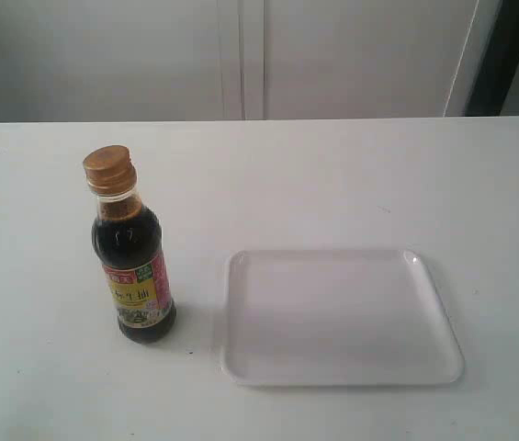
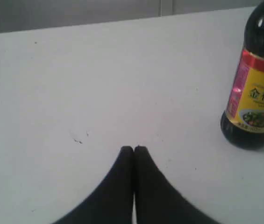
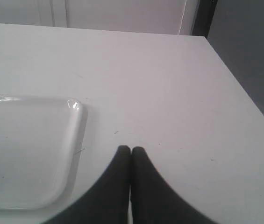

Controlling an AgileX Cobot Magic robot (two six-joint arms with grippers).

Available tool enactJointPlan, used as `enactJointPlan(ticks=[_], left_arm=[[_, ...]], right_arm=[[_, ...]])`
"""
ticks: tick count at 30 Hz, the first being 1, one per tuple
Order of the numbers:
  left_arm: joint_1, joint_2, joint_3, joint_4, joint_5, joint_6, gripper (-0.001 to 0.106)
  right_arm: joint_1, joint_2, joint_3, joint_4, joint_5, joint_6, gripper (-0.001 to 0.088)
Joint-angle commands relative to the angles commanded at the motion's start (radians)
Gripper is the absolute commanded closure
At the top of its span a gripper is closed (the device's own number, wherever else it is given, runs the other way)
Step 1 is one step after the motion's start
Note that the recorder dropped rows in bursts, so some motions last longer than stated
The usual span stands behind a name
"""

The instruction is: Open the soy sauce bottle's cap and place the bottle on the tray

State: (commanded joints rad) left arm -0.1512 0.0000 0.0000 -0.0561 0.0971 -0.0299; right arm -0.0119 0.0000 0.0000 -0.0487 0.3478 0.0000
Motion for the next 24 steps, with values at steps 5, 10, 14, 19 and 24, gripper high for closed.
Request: enactJointPlan(ticks=[5, 10, 14, 19, 24], left_arm=[[0.0, 0.0, 0.0, -0.177, -0.079, -0.066, 0.105], [0.0, 0.0, 0.0, -0.242, -0.283, -0.155, 0.105], [0.0, 0.0, -0.025, -0.185, -0.305, -0.176, 0.105], [0.0, 0.044, -0.105, -0.092, -0.345, -0.176, 0.105], [0.0, 0.15, -0.177, -0.062, -0.409, -0.183, 0.105]], right_arm=[[0.0, 0.0, 0.0, 0.0, 0.0, 0.0, 0.0868], [0.0, 0.0, 0.0, 0.0, 0.0, 0.0, 0.0868], [0.0, 0.0, 0.0, 0.0, 0.0, 0.0, 0.0868], [0.0, 0.0, 0.0, 0.0, 0.0, 0.0, 0.0868], [0.0, 0.0, 0.0, 0.0, 0.0, 0.0, 0.0868]])
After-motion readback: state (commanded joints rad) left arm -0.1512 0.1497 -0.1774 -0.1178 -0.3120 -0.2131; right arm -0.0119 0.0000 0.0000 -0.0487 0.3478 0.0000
